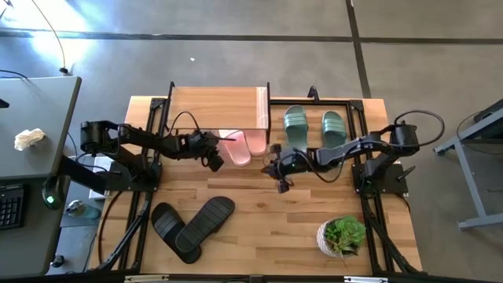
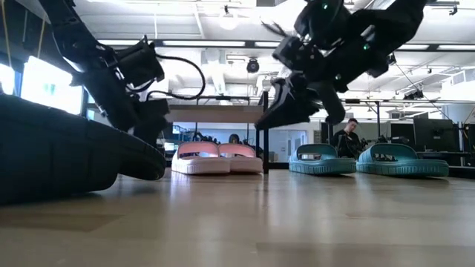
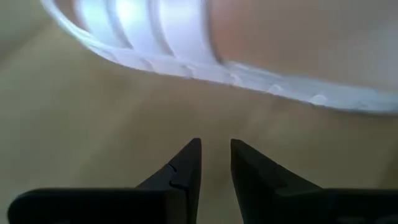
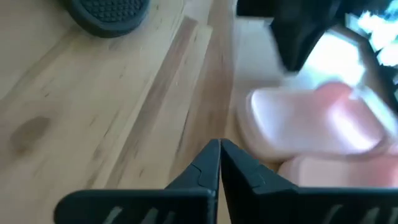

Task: Pick and place slides into the shelf
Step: Adjust the left pink slipper under the shelf

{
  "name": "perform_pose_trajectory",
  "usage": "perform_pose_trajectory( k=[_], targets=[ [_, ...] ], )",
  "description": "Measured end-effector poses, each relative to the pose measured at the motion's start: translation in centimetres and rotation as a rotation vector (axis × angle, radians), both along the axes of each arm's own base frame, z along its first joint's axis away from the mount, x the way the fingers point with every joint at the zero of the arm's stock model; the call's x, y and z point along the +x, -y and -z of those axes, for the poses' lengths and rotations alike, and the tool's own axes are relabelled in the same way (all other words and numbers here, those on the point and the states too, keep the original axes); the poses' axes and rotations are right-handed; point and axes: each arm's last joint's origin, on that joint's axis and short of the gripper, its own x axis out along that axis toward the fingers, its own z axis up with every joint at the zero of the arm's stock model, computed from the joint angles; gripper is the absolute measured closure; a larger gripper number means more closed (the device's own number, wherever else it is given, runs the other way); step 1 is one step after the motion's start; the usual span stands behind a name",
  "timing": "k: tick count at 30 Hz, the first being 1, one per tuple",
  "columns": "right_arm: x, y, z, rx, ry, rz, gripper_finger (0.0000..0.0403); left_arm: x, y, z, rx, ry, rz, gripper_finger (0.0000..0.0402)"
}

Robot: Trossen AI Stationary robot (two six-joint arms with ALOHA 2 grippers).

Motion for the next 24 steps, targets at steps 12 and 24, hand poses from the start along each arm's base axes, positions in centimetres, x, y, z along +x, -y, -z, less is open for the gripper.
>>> perform_pose_trajectory(
  k=[12, 24],
  targets=[
    [0.4, -0.5, -0.7, -0.178, 0.079, -0.04, 0.0239, 0.8, 3.9, 0.2, -0.02, -0.048, 0.134, 0.0328],
    [6.6, -2.4, -0.7, -0.364, -0.197, 0.071, 0.0243, 0.7, 7.9, -2.4, 0.01, 0.049, 0.227, 0.0328]
  ],
)
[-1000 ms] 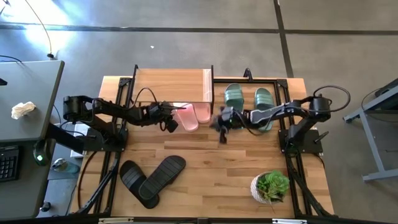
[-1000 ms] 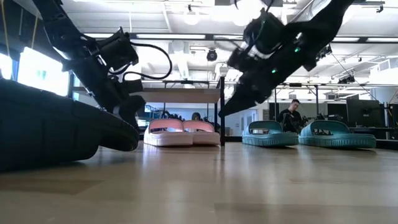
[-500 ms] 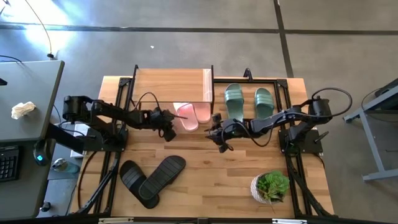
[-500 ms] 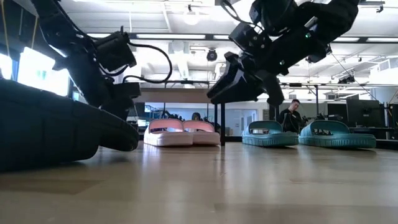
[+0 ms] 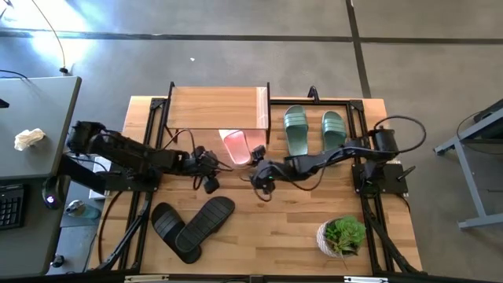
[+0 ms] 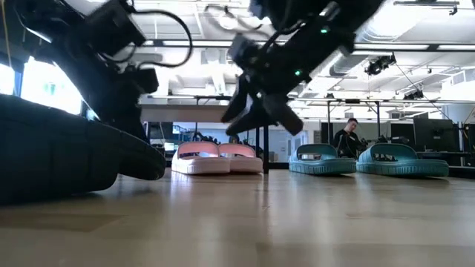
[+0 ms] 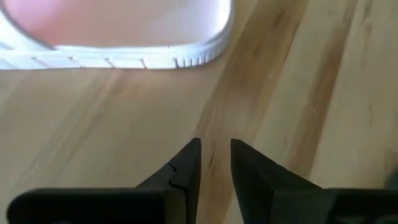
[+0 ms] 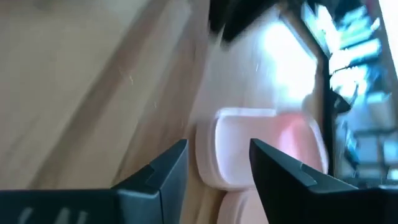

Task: Pick and place slides into the shelf
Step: Adjust the left pink slipper under the shelf

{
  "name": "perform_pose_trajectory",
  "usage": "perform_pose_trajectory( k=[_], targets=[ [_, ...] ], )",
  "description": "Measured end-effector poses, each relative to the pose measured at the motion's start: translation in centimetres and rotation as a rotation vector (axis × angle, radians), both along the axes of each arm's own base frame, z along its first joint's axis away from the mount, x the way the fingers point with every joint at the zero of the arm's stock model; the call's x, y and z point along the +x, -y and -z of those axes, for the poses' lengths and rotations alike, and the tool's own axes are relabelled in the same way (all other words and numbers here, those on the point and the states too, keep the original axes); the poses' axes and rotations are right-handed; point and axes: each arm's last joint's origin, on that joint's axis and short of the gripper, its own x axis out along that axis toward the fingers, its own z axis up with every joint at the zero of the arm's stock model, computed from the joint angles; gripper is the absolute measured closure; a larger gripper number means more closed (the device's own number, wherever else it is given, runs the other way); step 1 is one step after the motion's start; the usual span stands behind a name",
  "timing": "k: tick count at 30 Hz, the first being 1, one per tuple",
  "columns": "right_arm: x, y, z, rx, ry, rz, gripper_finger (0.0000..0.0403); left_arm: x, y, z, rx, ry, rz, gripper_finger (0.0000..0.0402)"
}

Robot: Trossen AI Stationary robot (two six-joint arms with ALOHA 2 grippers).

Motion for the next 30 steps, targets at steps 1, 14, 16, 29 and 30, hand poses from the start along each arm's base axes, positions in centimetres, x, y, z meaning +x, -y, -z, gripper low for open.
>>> perform_pose_trajectory(
  k=[1, 14, 16, 29, 30],
  targets=[
    [0.4, 0.1, 0.2, 0.002, -0.02, 0.021, 0.0244, -0.2, 0.2, -0.3, 0.011, 0.006, 0.0, 0.0328],
    [4.1, 0.6, 5.5, -0.236, -0.158, 0.166, 0.0247, -2.5, 1.3, -3.5, 0.088, 0.067, 0.026, 0.0328],
    [4.6, 0.7, 5.5, -0.245, -0.139, 0.193, 0.0247, -2.6, 1.5, -3.6, 0.094, 0.066, 0.036, 0.0328],
    [5.4, 1.6, 5.1, -0.118, -0.072, 0.221, 0.0314, -2.7, 1.7, -3.5, 0.107, 0.055, 0.033, 0.0328],
    [5.4, 1.8, 5.2, -0.103, -0.064, 0.236, 0.0324, -2.7, 1.7, -3.5, 0.107, 0.055, 0.032, 0.0328]
  ],
)
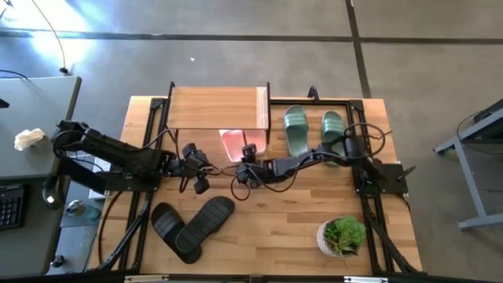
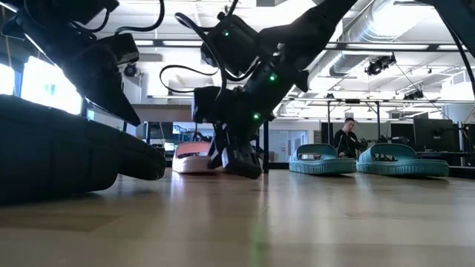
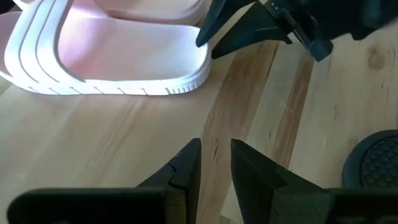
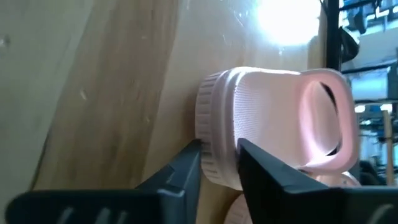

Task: Pick and place slides into the shelf
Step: Adjust the left pink slipper under the shelf

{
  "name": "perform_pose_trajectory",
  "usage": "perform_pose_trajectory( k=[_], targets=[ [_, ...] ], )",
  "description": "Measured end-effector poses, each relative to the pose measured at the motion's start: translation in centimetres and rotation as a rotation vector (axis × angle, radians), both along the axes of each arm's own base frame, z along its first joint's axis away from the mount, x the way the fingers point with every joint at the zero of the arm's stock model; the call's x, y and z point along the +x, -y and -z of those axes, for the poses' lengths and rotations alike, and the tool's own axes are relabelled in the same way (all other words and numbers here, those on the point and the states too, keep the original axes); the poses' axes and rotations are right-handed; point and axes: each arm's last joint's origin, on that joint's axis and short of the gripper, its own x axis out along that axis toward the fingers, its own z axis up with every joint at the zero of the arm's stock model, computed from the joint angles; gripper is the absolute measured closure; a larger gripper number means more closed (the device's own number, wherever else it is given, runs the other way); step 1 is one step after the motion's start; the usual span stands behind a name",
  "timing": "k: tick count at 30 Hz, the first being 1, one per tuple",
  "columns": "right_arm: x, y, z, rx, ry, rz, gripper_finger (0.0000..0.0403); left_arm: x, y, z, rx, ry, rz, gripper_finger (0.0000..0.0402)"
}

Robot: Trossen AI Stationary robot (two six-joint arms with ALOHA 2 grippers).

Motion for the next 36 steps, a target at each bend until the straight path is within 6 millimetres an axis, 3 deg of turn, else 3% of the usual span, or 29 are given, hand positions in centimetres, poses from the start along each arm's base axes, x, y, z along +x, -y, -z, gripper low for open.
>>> perform_pose_trajectory(
  k=[10, 19, 36],
  targets=[
    [-0.2, 1.3, 0.1, 0.067, 0.071, 0.164, 0.0393, 0.0, 0.0, 0.0, 0.003, 0.004, -0.008, 0.0328],
    [-0.1, 1.7, 0.0, 0.1, 0.142, 0.233, 0.0397, 0.0, 0.0, 0.0, 0.003, 0.005, -0.009, 0.0328],
    [0.1, 4.3, -0.1, 0.231, 0.209, 0.287, 0.0398, 0.0, 0.0, 0.0, 0.001, 0.006, -0.011, 0.0328]
  ],
)
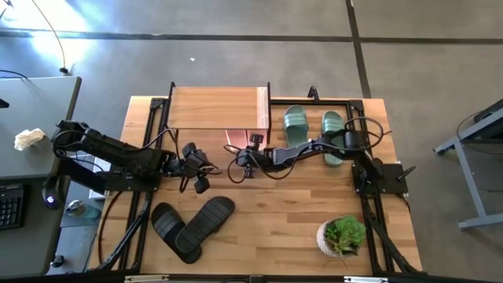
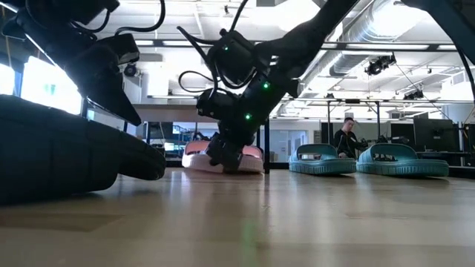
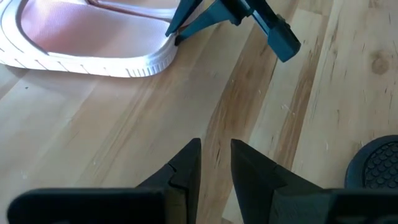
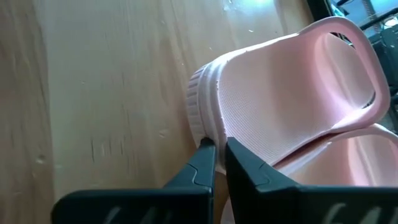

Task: Pick and place slides into the shelf
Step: Adjust the left pink slipper under the shelf

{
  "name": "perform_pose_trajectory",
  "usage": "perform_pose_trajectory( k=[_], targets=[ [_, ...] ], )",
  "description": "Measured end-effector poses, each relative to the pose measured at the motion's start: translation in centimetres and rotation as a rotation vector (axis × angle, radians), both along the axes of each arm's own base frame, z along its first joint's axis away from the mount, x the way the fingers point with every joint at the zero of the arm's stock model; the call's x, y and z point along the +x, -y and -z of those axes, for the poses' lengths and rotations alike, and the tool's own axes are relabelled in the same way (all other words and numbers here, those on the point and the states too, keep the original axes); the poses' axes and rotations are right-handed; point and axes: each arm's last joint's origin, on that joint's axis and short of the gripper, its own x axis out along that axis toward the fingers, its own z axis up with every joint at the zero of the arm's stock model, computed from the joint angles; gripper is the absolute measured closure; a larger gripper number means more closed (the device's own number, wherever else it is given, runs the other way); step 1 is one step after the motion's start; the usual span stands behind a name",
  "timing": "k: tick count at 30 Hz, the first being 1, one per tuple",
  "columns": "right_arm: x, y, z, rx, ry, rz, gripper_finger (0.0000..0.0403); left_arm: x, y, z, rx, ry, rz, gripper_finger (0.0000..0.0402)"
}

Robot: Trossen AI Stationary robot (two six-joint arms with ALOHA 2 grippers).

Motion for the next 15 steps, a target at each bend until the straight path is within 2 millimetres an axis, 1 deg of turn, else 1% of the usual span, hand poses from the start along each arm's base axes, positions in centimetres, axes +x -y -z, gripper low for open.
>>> perform_pose_trajectory(
  k=[4, 12, 15],
  targets=[
    [0.15, 0.01, -0.06, 0.02, 0.011, -0.034, 0.0384, 0.0, 0.0, 0.0, 0.0, 0.0, 0.0, 0.0328],
    [0.36, -0.02, -0.23, 0.032, 0.043, -0.041, 0.0308, 0.0, 0.0, 0.01, 0.0, -0.001, 0.0, 0.0328],
    [0.38, -0.03, -0.25, 0.03, 0.045, -0.043, 0.0287, 0.0, 0.0, 0.01, -0.001, 0.0, -0.001, 0.0328]
  ],
)
